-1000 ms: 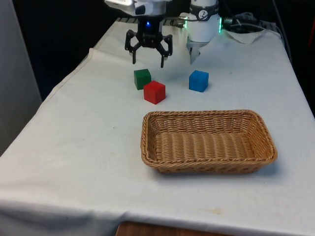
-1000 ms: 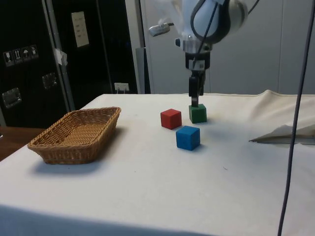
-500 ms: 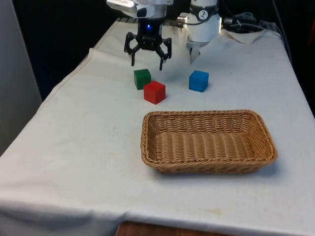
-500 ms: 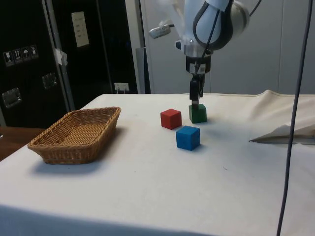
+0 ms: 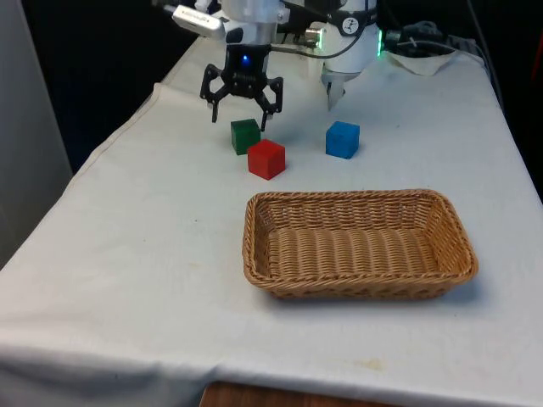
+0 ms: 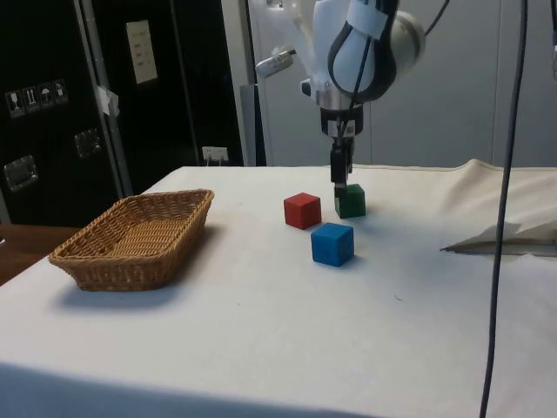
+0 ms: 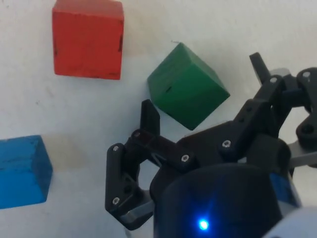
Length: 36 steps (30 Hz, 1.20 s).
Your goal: Pick up exactly two blocks and place them into the basket.
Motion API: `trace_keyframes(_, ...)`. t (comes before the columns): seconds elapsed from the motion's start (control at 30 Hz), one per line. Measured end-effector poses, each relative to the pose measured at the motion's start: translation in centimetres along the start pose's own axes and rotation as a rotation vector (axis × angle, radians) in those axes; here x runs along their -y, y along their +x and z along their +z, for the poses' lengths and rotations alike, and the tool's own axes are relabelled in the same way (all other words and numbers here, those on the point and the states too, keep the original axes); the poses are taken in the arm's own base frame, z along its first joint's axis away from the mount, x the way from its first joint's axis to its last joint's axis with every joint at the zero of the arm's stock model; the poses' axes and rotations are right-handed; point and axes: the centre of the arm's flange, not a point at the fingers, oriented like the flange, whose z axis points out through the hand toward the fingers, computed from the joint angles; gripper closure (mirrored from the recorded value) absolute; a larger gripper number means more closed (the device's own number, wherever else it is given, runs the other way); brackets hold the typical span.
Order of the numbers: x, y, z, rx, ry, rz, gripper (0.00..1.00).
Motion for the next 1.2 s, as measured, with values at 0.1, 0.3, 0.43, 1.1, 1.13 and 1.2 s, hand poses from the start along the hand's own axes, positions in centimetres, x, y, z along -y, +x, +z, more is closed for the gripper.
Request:
trace_keyframes(0.1,0.0,0.0,0.1,0.002,0.000,-0.004,0.00)
trace_keyframes(0.3,0.0,-0.5,0.1,0.007,0.005,-0.026,0.00)
trace_keyframes(0.43,0.0,-0.7,0.1,0.009,0.009,-0.035,0.00)
trace_keyframes(1.1,0.8,-0.7,2.1,0.037,-0.014,-0.077,0.00)
trace_keyframes(1.13,0.8,-0.7,2.1,0.037,-0.014,-0.077,0.04)
trace_keyframes(1.2,0.8,-0.7,2.1,0.038,-0.014,-0.077,0.22)
